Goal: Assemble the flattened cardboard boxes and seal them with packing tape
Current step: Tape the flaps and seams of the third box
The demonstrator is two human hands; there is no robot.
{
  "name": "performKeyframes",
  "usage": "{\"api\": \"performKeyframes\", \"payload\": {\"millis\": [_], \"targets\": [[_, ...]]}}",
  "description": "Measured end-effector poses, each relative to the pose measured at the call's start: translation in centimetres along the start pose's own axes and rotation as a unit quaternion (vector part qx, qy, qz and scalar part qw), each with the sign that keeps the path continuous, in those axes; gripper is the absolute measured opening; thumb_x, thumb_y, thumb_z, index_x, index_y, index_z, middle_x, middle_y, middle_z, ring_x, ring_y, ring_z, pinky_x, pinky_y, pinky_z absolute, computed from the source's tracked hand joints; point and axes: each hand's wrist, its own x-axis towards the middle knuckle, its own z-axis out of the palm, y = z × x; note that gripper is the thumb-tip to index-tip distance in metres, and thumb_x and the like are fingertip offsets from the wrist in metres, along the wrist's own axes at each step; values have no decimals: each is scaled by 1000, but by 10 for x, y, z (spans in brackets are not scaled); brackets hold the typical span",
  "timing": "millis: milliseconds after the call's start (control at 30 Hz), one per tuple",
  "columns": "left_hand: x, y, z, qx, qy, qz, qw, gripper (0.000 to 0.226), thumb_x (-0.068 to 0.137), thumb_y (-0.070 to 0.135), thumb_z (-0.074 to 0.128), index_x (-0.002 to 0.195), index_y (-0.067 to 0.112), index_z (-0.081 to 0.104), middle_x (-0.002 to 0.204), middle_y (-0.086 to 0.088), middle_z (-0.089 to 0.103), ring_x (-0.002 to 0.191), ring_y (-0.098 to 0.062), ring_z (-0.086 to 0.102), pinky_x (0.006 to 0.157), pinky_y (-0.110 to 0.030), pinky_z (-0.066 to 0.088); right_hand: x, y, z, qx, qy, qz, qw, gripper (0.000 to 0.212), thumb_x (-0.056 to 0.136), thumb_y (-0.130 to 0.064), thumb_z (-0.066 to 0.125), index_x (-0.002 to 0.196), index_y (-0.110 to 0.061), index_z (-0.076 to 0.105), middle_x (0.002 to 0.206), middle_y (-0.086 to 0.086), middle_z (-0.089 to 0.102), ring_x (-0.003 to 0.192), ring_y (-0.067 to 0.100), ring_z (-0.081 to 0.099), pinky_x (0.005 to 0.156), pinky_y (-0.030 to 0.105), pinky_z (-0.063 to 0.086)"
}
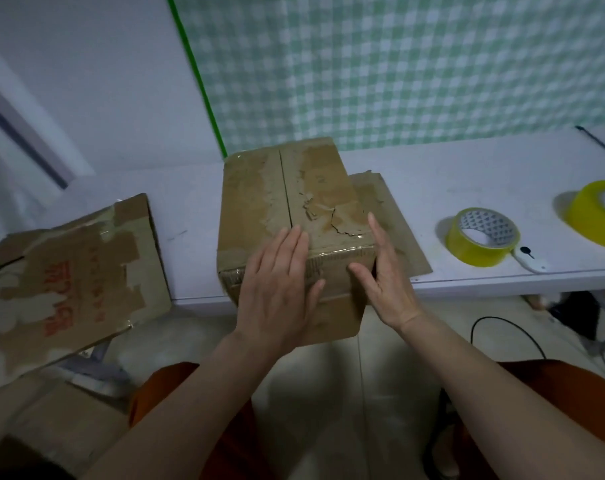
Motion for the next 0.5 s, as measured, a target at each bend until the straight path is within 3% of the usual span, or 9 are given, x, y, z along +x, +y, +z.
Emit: {"api": "performKeyframes", "payload": {"millis": [100,200,267,367,500], "targets": [[3,-6,-10,-23,-12,21,999,67,90,53,36,140,8,45,144,-10,49,134,-24,45,110,-37,26,-2,-21,-11,-66,31,-3,997,78,87,-63,40,149,-31,3,160,2,4,147,11,4,119,35,11],[8,-24,-29,-84,-7,21,996,66,92,57,36,142,14,43,146,-6,47,133,-23,44,111,-38,27,19,-58,-20,-172,73,-92,978,69,95,-58,27,146,-11,30,157,13,18,146,25,13,119,39,15],[9,-44,-33,-74,9,13,997,68,93,59,36,142,13,44,147,-8,45,136,-25,40,114,-42,25,40,-83,-22,-265,2,-104,959,72,94,-61,18,143,-13,39,157,9,23,146,23,13,119,40,12],[4,-76,-27,-84,-30,4,996,81,86,68,24,147,15,37,155,-6,33,145,-21,25,118,-42,14,56,-97,-12,-373,-169,-123,904,84,85,-71,2,147,-22,31,157,2,22,146,19,12,118,36,5],[-7,-94,-17,-214,-43,-1,976,92,80,74,35,151,16,28,160,1,18,148,-10,4,119,-29,9,61,-87,-6,-417,-213,-149,871,91,80,-78,-1,148,-26,26,157,5,24,145,21,18,118,39,13]]}}
